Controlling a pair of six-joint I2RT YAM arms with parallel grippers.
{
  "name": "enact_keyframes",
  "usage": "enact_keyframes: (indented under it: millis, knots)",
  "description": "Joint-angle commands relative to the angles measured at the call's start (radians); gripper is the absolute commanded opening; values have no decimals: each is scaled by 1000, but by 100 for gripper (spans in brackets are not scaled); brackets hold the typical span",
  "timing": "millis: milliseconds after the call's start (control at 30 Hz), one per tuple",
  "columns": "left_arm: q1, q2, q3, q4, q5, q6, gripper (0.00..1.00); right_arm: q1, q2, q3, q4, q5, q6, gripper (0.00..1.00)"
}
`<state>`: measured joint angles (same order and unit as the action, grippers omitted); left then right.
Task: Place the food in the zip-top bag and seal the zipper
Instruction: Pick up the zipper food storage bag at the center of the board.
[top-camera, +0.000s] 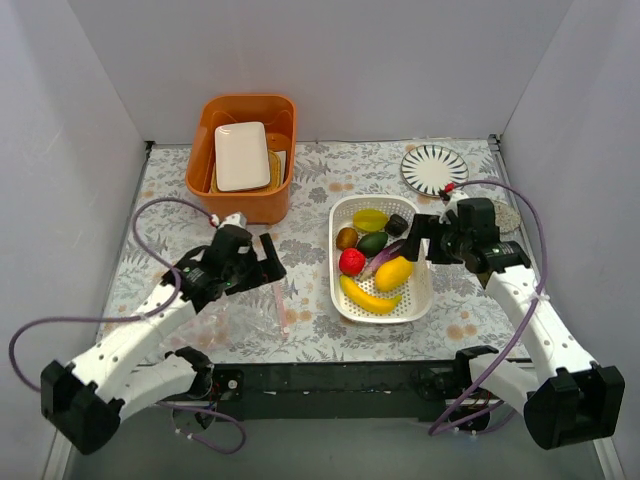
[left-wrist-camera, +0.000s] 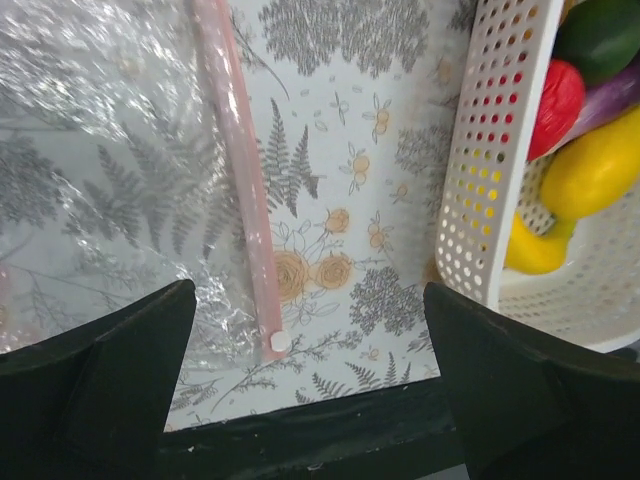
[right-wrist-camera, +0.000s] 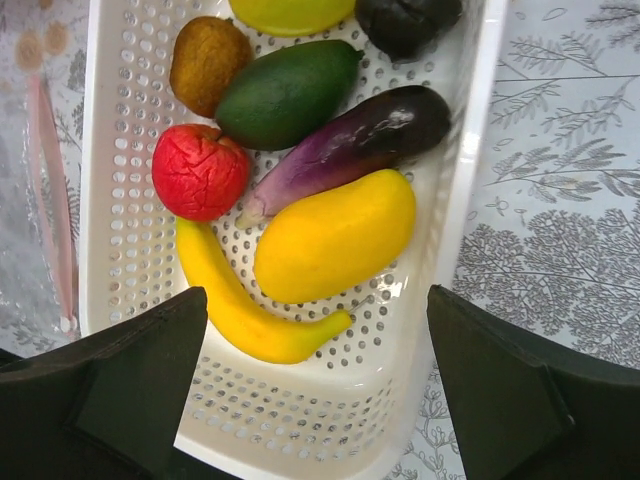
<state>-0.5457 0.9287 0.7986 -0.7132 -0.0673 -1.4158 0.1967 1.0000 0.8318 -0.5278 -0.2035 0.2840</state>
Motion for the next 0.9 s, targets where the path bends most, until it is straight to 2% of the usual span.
enact_keyframes:
  millis: [0, 133, 200, 267, 367, 433, 533, 700, 800, 867]
  knots:
    - [-186, 151, 71, -114, -292, -190, 98, 110, 54, 73, -25, 76, 18, 96]
    - [-198, 249, 70, -137, -347, -261, 98, 145, 48, 87, 5, 55, 41, 82]
    - [-198, 295, 71, -169, -396, -296, 98, 162, 45, 102, 6, 43, 43, 79]
    - [-198, 324, 71, -178, -416, -307, 95, 179, 49, 121, 8, 33, 46, 73]
    - [-198, 390, 89, -154, -411, -305, 91, 199, 69, 147, 9, 19, 40, 68]
    - [-200, 436, 125, -147, -411, -308, 85, 210, 83, 158, 9, 15, 37, 67]
    - [-201, 478, 189, -132, -404, -293, 84, 222, 106, 167, 17, 6, 34, 61]
    - [-201, 545, 278, -134, -397, -268, 80, 233, 124, 156, 40, -7, 32, 58]
    - [-201, 597, 307, -123, -390, -262, 72, 234, 129, 150, 49, -14, 30, 51]
    - [-201, 645, 321, -118, -388, -259, 66, 234, 132, 148, 52, -19, 27, 49]
